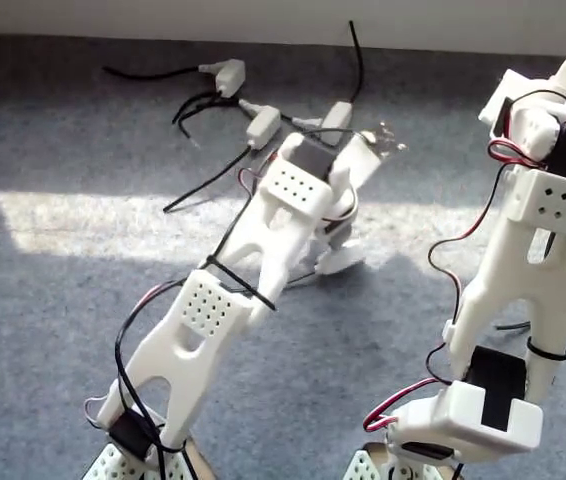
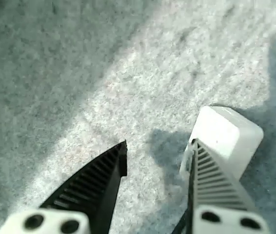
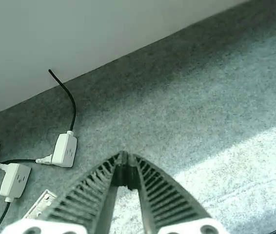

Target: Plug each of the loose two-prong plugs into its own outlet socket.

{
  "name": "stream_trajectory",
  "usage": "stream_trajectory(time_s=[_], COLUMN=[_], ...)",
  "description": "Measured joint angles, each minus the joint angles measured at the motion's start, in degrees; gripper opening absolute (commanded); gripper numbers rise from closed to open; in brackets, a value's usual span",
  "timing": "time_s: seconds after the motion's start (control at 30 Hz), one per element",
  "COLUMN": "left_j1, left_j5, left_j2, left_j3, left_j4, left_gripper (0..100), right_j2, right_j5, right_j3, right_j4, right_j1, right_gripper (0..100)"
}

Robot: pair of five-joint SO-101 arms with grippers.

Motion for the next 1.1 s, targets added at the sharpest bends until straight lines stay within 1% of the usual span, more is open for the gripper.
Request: stream_trajectory(time_s=[0.2, 0.4, 0.5, 0.57, 0.63, 0.73, 0.83, 0.9, 0.97, 1.1], left_j1=[3.60, 4.40, 3.78, 1.67, -1.67, -7.65, -11.52, -12.04, -11.78, -9.32], left_j5=[0.00, 0.09, 0.09, 0.09, 1.85, 8.26, 11.87, 12.57, 12.92, 13.27], left_j2=[-0.09, -0.09, -0.09, -0.09, 0.00, -1.93, -6.33, -9.67, -13.45, -21.01], left_j3=[-5.19, -1.41, -1.32, -1.58, -2.90, -5.19, -5.89, -5.36, -2.29, 9.58], left_j4=[2.64, 2.99, 2.99, 2.99, 2.99, 3.34, 3.52, 3.60, 3.69, 3.78], left_gripper=[21, 21, 21, 21, 21, 21, 21, 21, 21, 21], right_j2=[0.00, 0.00, 0.00, 0.00, 0.00, 0.00, 0.00, 0.09, 1.58, 9.85], right_j5=[0.00, 0.00, 0.00, 0.00, 1.58, 8.00, 15.12, 17.58, 17.58, 17.67], right_j3=[0.00, 0.00, 0.00, 0.00, 0.00, 0.00, 0.00, 0.00, 0.00, 0.00], right_j4=[0.00, 0.00, -0.35, -0.97, -1.58, -1.76, -1.76, -2.20, -3.87, -6.95], right_j1=[0.00, 0.44, 2.90, 6.07, 10.29, 16.35, 21.54, 26.20, 31.56, 40.97], right_gripper=[0.6, 0.6, 0.7, 2.7, 7.7, 12.4, 12.5, 12.5, 12.5, 12.5])
